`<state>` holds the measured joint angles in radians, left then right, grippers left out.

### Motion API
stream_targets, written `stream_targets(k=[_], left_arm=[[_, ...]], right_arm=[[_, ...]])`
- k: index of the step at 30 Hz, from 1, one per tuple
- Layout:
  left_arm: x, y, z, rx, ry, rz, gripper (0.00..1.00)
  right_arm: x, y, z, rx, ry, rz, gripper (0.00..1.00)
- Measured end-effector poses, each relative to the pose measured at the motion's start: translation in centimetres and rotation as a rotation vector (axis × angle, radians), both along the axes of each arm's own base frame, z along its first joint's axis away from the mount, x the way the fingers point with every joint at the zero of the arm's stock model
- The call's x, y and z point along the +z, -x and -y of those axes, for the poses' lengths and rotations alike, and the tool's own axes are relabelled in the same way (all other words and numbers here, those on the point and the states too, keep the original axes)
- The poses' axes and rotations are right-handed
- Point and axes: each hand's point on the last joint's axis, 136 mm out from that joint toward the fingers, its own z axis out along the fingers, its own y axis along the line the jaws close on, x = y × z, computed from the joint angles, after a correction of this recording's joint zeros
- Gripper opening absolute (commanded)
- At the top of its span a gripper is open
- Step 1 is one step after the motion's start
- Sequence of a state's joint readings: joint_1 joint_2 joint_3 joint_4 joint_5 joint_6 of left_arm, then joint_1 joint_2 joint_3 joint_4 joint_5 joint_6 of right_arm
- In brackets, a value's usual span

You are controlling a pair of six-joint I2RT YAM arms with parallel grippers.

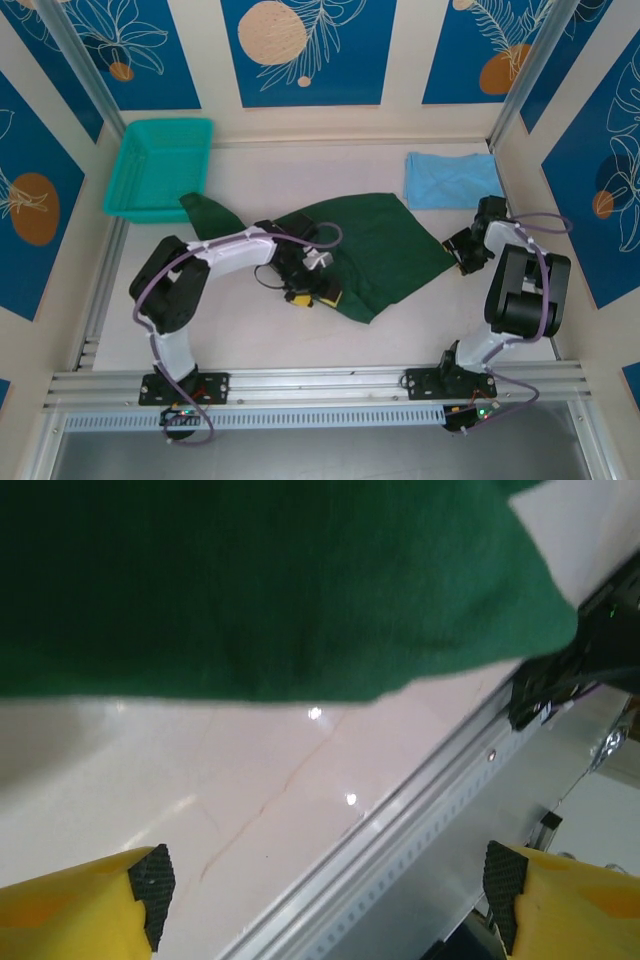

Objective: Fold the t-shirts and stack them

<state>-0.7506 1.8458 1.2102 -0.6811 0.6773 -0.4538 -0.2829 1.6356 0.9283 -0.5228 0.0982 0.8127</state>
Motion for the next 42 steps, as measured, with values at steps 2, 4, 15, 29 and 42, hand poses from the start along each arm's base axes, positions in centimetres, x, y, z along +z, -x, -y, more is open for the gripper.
stream_targets(k=[2, 4, 15, 29, 42], left_arm=[[-0.6, -0.7, 0.7, 0.015, 0.001, -0.001, 0.75], [-1.2, -1.4, 1.5, 0.027, -0.004, -0.003, 0.55], [-0.7, -5.7, 3.3, 0.040, -0.058, 0.130, 0.00], [33.0, -10.2, -2.3, 0.246, 0.236, 0.969, 0.00], [52.6, -4.5, -12.2, 0.413, 0.425, 1.576, 0.00]], right_arm=[[-0.6, -0.6, 0.0, 0.012, 0.003, -0.013, 0.36], [-0.9, -0.6, 0.1, 0.018, 0.008, -0.035, 0.26], [1.5, -1.4, -1.9, 0.068, 0.009, 0.026, 0.02], [34.5, -8.1, -9.1, 0.246, 0.103, 0.813, 0.00], [53.7, -0.4, -13.9, 0.399, 0.189, 1.314, 0.00]])
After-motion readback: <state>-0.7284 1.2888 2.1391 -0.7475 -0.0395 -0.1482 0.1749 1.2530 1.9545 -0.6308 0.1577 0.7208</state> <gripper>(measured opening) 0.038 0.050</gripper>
